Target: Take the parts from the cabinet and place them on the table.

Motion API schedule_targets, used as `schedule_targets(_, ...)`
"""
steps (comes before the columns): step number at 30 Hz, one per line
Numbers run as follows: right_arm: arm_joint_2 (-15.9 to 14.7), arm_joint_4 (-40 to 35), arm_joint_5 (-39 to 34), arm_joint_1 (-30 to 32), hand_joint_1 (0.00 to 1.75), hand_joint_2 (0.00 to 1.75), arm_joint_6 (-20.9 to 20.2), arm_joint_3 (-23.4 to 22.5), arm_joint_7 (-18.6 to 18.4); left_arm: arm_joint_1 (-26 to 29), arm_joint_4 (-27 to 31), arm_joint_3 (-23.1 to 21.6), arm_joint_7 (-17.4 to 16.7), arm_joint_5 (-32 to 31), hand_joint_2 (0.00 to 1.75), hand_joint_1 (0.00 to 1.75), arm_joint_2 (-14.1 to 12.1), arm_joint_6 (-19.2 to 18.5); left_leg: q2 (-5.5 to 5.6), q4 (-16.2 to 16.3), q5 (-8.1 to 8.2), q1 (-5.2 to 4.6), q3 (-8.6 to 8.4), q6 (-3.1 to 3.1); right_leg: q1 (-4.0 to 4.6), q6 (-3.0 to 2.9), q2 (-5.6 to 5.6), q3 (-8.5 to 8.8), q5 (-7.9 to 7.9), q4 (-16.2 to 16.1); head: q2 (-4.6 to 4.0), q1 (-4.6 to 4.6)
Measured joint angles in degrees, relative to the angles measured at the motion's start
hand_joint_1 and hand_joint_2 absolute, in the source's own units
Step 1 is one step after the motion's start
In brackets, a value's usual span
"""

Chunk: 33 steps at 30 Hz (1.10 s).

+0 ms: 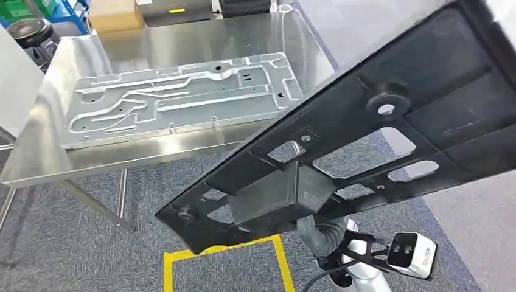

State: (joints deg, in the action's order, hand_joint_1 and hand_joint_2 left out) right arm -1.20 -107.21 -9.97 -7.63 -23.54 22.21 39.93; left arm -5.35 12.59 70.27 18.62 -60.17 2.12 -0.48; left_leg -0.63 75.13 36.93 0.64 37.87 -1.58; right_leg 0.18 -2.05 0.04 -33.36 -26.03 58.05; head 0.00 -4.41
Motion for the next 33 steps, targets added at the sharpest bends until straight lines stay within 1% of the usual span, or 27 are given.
schedule_targets(1, 0.00, 0.00, -0.13, 0.03, 1.75, 1.75, 0.00, -0.02, 0.00, 0.13, 0.00, 0.00, -0.02, 0.13, 1.75, 0.00, -0.02, 0.00, 0.00, -0.51, 0.04, 0.00, 1.01, 0.05, 0.00, 0.10, 0.35, 0.88, -0.63, 0.01, 0.00, 0.00)
schedule_targets(2, 0.00, 0.00, -0.17, 0.09, 1.75, 1.75, 0.00, 0.00, 0.00, 0.12, 0.00, 0.00, -0.04, 0.13, 1.75, 0.00, -0.04, 0.00, 0.00, -2.93, -1.68, 0.00, 0.83, 0.13, 0.01, 0.19, 0.53, 1.69, -1.20, 0.01, 0.00, 0.00)
schedule_targets(3, 0.02, 0.00, -0.20, 0.09, 1.75, 1.75, -0.07, 0.00, 0.00, 0.07, 0.00, 0.00, -0.04, 0.15, 1.75, 0.00, -0.07, 0.00, 0.01, -6.87, -4.71, -0.01, -0.09, 0.26, 0.02, 0.32, 0.65, 2.57, -1.79, 0.01, 0.00, 0.00)
schedule_targets(4, 0.07, 0.00, -0.20, 0.09, 1.75, 1.75, -0.11, 0.00, 0.00, 0.08, 0.00, 0.00, -0.04, 0.18, 1.75, 0.00, -0.09, 0.00, 0.01, -11.79, -9.02, -0.02, -1.41, 0.66, 0.03, 0.47, 0.68, 3.49, -2.45, 0.00, 0.00, 0.00)
schedule_targets(5, 0.18, 0.02, -0.20, 0.09, 1.75, 1.75, -0.09, -0.02, 0.00, 0.18, 0.00, 0.00, -0.04, 0.17, 1.75, 0.00, -0.11, 0.00, 0.00, -15.72, -13.61, -0.09, -2.00, 1.17, 0.03, 0.68, 0.72, 3.78, -3.04, -0.03, 0.00, 0.02)
schedule_targets(6, 0.30, 0.02, -0.16, 0.17, 1.75, 1.75, 0.04, -0.02, -0.04, 0.07, 0.00, 0.00, -0.04, 0.13, 1.75, 0.00, -0.15, 0.00, 0.00, -15.66, -11.60, -0.56, -1.82, 1.25, 0.16, 1.14, 1.00, 4.14, -3.45, 0.23, 0.00, 0.00)
schedule_targets(8, 0.59, -0.26, -0.17, 0.15, 1.75, 1.75, 0.15, -0.04, -0.04, 0.10, 0.00, 0.00, -0.11, 0.11, 1.75, 0.00, -0.22, -0.04, 0.09, -16.03, -12.32, -0.71, -2.23, 2.02, 0.10, 1.96, 0.98, 4.52, -3.66, 0.62, 0.00, 0.00)
schedule_targets(9, 0.68, -0.46, -0.26, 0.11, 1.75, 1.75, 0.24, -0.04, 0.02, 0.06, 0.00, 0.00, -0.11, 0.09, 1.75, 0.00, -0.22, -0.07, 0.17, -16.15, -12.20, -0.54, -2.90, 2.42, 0.15, 2.22, 0.95, 4.69, -3.48, 0.80, 0.00, 0.00)
schedule_targets(11, 0.72, -0.70, -0.26, 0.15, 1.75, 1.75, 0.46, -0.09, 0.00, -0.06, 0.00, 0.00, -0.06, 0.07, 1.75, 0.00, -0.17, -0.17, 0.30, -16.84, -11.91, -0.19, -4.46, 2.94, 0.03, 2.84, 0.68, 4.29, -4.28, 2.92, 0.00, 0.02)
schedule_targets(12, 0.74, -0.81, -0.26, 0.04, 1.75, 1.75, 0.61, -0.11, 0.00, -0.12, 0.00, 0.00, -0.07, 0.07, 1.75, 0.00, -0.20, -0.17, 0.29, -16.88, -11.60, -0.17, -4.77, 3.22, -0.06, 3.14, 0.60, 2.36, -5.61, 6.01, 0.00, 0.02)
schedule_targets(14, 0.74, -0.81, -0.28, 0.31, 1.75, 1.75, 0.74, -0.11, 0.00, -0.14, 0.00, 0.00, -0.04, 0.07, 1.75, 0.00, -0.22, -0.17, 0.30, -16.86, -10.89, -0.23, -5.22, 3.32, -0.44, 3.75, 0.57, -3.02, -9.07, 13.82, 0.00, 0.00)
schedule_targets(15, 0.74, -0.81, -0.28, 0.57, 1.75, 1.75, 0.79, -0.11, 0.00, -0.06, 0.00, 0.00, -0.04, 0.07, 1.75, 0.00, -0.22, -0.17, 0.31, -16.85, -10.44, -0.24, -5.65, 3.32, -0.54, 4.02, 0.54, -5.65, -9.94, 16.97, 0.00, 0.02)
schedule_targets(16, 0.74, -0.79, -0.28, 0.69, 1.75, 1.75, 0.79, -0.13, 0.00, -0.01, 0.00, 0.00, -0.04, 0.07, 1.75, 0.00, -0.22, -0.17, 0.32, -16.84, -10.01, -0.24, -6.18, 3.25, -0.57, 4.02, 0.49, -6.67, -9.08, 17.14, 0.00, 0.02)
schedule_targets(17, 0.74, -0.81, -0.28, 0.72, 1.75, 1.75, 0.79, -0.13, 0.00, 0.00, 0.00, 0.02, -0.04, 0.07, 1.75, 0.00, -0.22, -0.17, 0.38, -16.84, -9.49, -0.24, -6.89, 3.17, -0.57, 3.93, 0.36, -6.45, -6.80, 14.81, 0.00, 0.02)
schedule_targets(19, 0.74, -0.81, -0.28, 0.71, 1.75, 1.75, 0.79, -0.13, 0.00, 0.00, 0.00, 0.02, -0.04, 0.07, 1.75, 0.00, -0.20, -0.17, 0.40, -16.87, -8.36, -0.25, -8.60, 2.89, -0.52, 3.47, 0.23, -3.46, -0.19, 5.62, 0.00, 0.02)
schedule_targets(20, 0.74, -0.81, -0.28, 0.72, 1.75, 1.75, 0.79, -0.15, 0.00, 0.01, 0.00, 0.00, -0.04, 0.09, 1.75, 0.00, -0.20, -0.17, 0.39, -17.00, -7.80, -0.23, -8.84, 2.68, -0.34, 2.84, 0.02, -2.34, 2.47, 1.26, 0.00, 0.02)
schedule_targets(21, 0.74, -0.79, -0.28, 0.78, 1.75, 1.75, 0.76, -0.17, -0.02, -0.13, 0.00, 0.00, 0.00, 0.11, 1.75, 0.00, -0.15, -0.17, 0.40, -17.08, -7.61, -0.30, -9.52, 2.37, 0.23, 2.50, -0.12, -2.54, 0.09, 1.57, 0.00, 0.00)
schedule_targets(22, 0.77, -0.83, -0.30, 0.84, 1.75, 1.75, 0.77, -0.20, 0.00, -0.22, 0.00, 0.02, 0.00, 0.13, 1.75, 0.00, -0.15, -0.15, 0.38, -17.26, -7.39, -0.29, -9.34, 2.01, 0.33, 2.13, -0.12, -2.37, 0.09, 1.18, 0.00, 0.02)
schedule_targets(23, 0.79, -0.96, -0.28, 1.03, 1.75, 1.75, 0.79, -0.24, 0.00, -0.17, 0.00, 0.02, 0.00, 0.20, 1.75, 0.00, -0.15, -0.11, 0.29, -17.42, -7.11, -0.30, -9.48, 1.63, 0.27, 1.79, -0.12, -2.28, 1.43, 0.89, 0.00, 0.02)
schedule_targets(25, 0.85, -1.01, 0.00, 1.14, 1.75, 1.75, 0.94, -0.33, 0.00, -0.12, 0.00, 0.02, 0.07, 0.31, 1.75, 0.00, -0.18, -0.09, 0.28, -16.37, -7.23, -0.44, -10.20, 1.07, -0.10, 1.02, 0.15, -1.21, 0.90, 0.44, 0.00, 0.00)
schedule_targets(26, 0.87, -1.14, 0.26, 1.25, 1.75, 1.75, 1.09, -0.35, 0.00, -0.19, 0.00, 0.02, 0.13, 0.39, 1.75, 0.00, -0.22, -0.09, 0.34, -15.01, -6.95, -0.25, -9.62, 0.87, -0.21, 0.83, 0.04, -0.63, 0.81, 0.12, 0.00, 0.02)
schedule_targets(27, 0.98, -1.29, 0.44, 1.24, 1.75, 1.75, 1.31, -0.37, 0.00, -0.27, 0.00, 0.04, 0.18, 0.50, 1.75, 0.00, -0.17, -0.09, 0.38, -11.69, -6.05, -0.23, -7.97, 0.69, -0.27, 0.40, 0.01, -0.16, 0.52, -0.01, 0.00, 0.02)
schedule_targets(29, 1.07, -1.33, 0.98, 1.30, 1.75, 1.75, 2.12, -0.37, 0.00, -0.23, 0.00, 0.04, 0.22, 0.70, 1.75, 0.00, -0.15, -0.15, 0.38, -3.21, -2.31, -0.01, -2.72, 0.08, -0.22, 0.15, 0.01, 0.45, -0.18, -0.01, 0.00, 0.02)
schedule_targets(30, 1.07, -1.33, 1.16, 1.33, 1.75, 1.75, 2.40, -0.37, -0.02, -0.03, 0.00, 0.04, 0.28, 0.72, 1.75, 0.00, -0.15, -0.17, 0.37, 0.20, -0.92, 0.02, -0.19, -0.01, -0.22, 0.10, 0.08, 0.81, -0.55, 0.00, 0.00, 0.02)
schedule_targets(31, 1.07, -1.33, 1.27, 1.33, 1.75, 1.75, 2.89, -0.37, -0.02, 0.10, 0.00, 0.04, 0.28, 0.74, 1.75, 0.00, -0.13, -0.17, 0.37, 1.01, -1.33, 0.03, 1.10, 0.02, -0.23, 0.17, 0.24, 1.21, -0.88, 0.00, 0.00, 0.02)
schedule_targets(32, 1.07, -1.31, 1.42, 1.33, 1.75, 1.75, 3.37, -0.39, -0.07, 0.16, 0.00, 0.04, 0.28, 0.74, 1.75, 0.00, -0.13, -0.17, 0.36, -0.54, -3.11, 0.06, 1.21, 0.02, -0.27, 0.28, 0.34, 1.71, -1.24, 0.00, 0.00, 0.02)
schedule_targets(33, 1.07, -1.25, 1.64, 1.33, 1.75, 1.75, 3.91, -0.39, -0.09, 0.14, 0.00, 0.06, 0.28, 0.81, 1.75, 0.00, -0.13, -0.17, 0.36, -4.44, -6.15, 0.08, 0.17, -0.05, -0.30, 0.43, 0.38, 2.35, -1.68, 0.00, 0.00, 0.02)
